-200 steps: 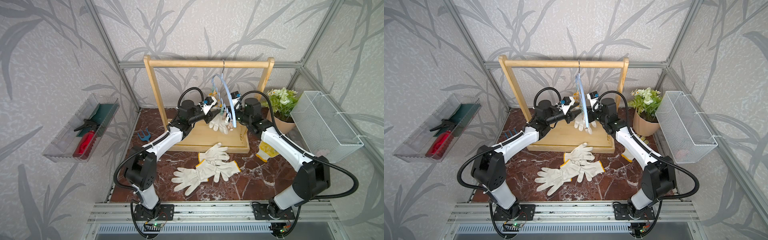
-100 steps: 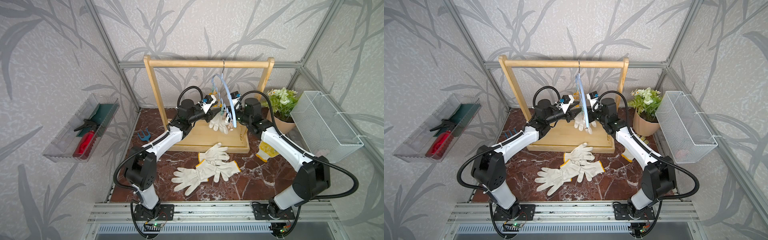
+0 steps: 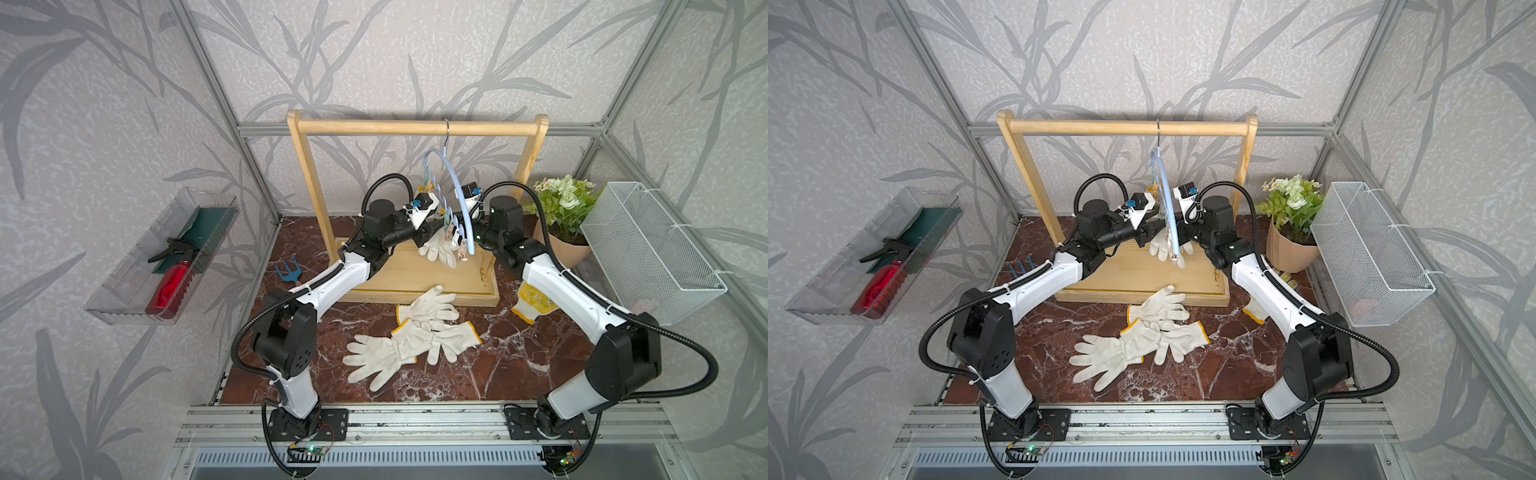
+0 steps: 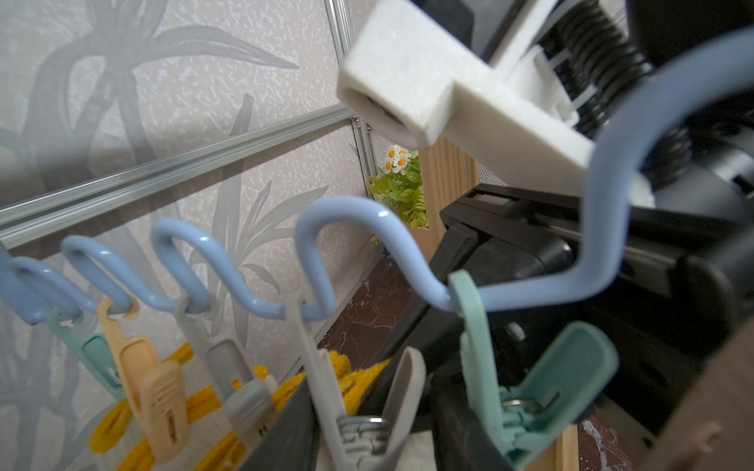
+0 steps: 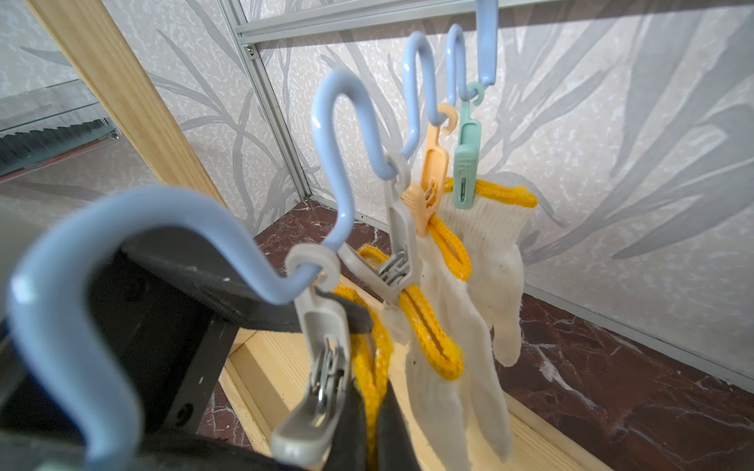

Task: Clip the gloves onto a hanger to dry
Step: Open the clamp at the hanger.

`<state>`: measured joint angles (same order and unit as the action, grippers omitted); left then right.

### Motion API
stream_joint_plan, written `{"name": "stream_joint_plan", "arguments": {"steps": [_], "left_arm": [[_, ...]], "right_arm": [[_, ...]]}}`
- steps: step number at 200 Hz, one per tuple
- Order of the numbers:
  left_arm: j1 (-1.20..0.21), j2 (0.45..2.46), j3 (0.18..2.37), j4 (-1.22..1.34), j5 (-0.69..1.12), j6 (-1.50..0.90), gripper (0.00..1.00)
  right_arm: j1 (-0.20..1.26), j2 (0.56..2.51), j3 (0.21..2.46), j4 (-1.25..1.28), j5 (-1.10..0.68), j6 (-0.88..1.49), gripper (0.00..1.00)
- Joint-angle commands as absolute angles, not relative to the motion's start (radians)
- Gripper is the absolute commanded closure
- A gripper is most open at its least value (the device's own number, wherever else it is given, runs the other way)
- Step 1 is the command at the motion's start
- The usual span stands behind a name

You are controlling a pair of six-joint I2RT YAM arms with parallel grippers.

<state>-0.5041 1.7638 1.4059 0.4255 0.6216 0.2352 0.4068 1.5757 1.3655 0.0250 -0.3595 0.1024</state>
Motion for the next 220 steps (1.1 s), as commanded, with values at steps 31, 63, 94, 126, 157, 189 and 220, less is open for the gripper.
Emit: {"name": "stream_joint_plan", "arguments": {"steps": [31, 63, 94, 126, 157, 189, 220], "left_arm": [[-0.509, 1.747, 1.439, 0.453, 0.614, 0.232, 0.57], [-0.509, 1.742, 1.440, 0.455, 0.620, 0.227, 0.54], [-0.509, 1.747, 1.443, 0.462, 0.614, 0.220, 0.53], [-0.510, 1.746, 1.447, 0.480, 0.616, 0.204, 0.50], [-0.511, 1.743, 1.447, 0.490, 0.614, 0.196, 0.49], [-0.509, 1.747, 1.447, 0.491, 0.614, 0.195, 0.50], [-0.511, 1.750, 1.448, 0.492, 0.612, 0.187, 0.54]], "right_arm": [[0.409, 1.542, 1.350, 0.055, -0.367, 0.086, 1.00], [0.409, 1.542, 1.345, 0.060, -0.368, 0.086, 1.00], [0.408, 1.539, 1.342, 0.061, -0.368, 0.086, 1.00], [0.408, 1.537, 1.338, 0.060, -0.367, 0.084, 1.00], [0.408, 1.537, 1.337, 0.062, -0.368, 0.085, 1.00], [0.407, 1.537, 1.335, 0.064, -0.368, 0.085, 1.00], [0.408, 1.534, 1.332, 0.064, -0.368, 0.084, 1.00]]}}
